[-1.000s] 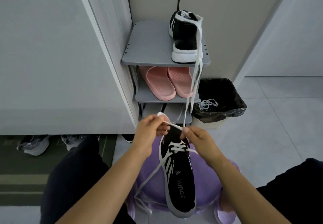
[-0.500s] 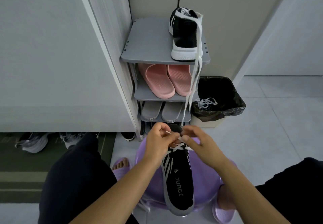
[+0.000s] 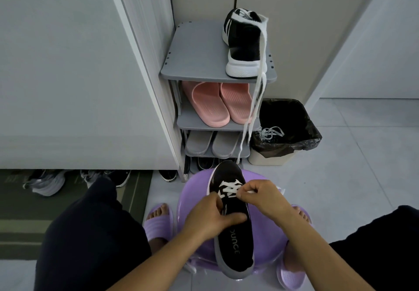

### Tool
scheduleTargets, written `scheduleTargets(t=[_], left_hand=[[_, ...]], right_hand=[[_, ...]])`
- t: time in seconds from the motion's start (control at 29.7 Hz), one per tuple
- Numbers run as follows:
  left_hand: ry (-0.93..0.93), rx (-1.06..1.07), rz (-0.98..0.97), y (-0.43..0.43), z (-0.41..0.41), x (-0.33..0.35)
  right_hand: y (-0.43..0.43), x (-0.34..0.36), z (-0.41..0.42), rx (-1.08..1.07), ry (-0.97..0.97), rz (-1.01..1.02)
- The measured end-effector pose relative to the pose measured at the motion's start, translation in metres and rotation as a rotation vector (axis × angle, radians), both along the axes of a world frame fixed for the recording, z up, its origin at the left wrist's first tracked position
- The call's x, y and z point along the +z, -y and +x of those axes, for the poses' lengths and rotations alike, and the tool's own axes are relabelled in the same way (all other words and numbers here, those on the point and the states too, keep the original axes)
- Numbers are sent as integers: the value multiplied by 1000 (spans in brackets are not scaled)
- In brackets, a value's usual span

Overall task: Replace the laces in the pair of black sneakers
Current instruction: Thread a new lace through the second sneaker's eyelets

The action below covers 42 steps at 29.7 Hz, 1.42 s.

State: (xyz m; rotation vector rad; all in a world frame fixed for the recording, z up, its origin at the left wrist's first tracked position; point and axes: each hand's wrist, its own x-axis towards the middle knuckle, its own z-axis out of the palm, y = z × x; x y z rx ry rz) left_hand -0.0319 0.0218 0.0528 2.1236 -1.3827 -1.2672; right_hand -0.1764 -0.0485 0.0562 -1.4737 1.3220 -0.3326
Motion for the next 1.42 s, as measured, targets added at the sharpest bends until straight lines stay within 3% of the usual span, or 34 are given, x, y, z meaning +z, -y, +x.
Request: scheduleTargets(t=[0.13, 0.4, 0.61, 0.84, 1.15, 1.42], left_hand=[[-25, 54, -63, -6, -6, -11], [-636, 596, -56, -18, -11, -11], [-811, 747, -9, -20, -12, -8], [-755, 747, -87, -23, -14, -9], [-618, 607, -161, -26, -14, -10], [-753, 761, -72, -13, -8, -10]], right_hand=[[-6, -6, 5, 17, -61, -15], [-18, -13, 20, 28, -213, -162], [-25, -18, 22, -33, -187, -155], [-15, -15, 21, 159, -276, -186], [-15, -13, 22, 229, -280, -202], [-14, -16, 27, 228, -222, -153]])
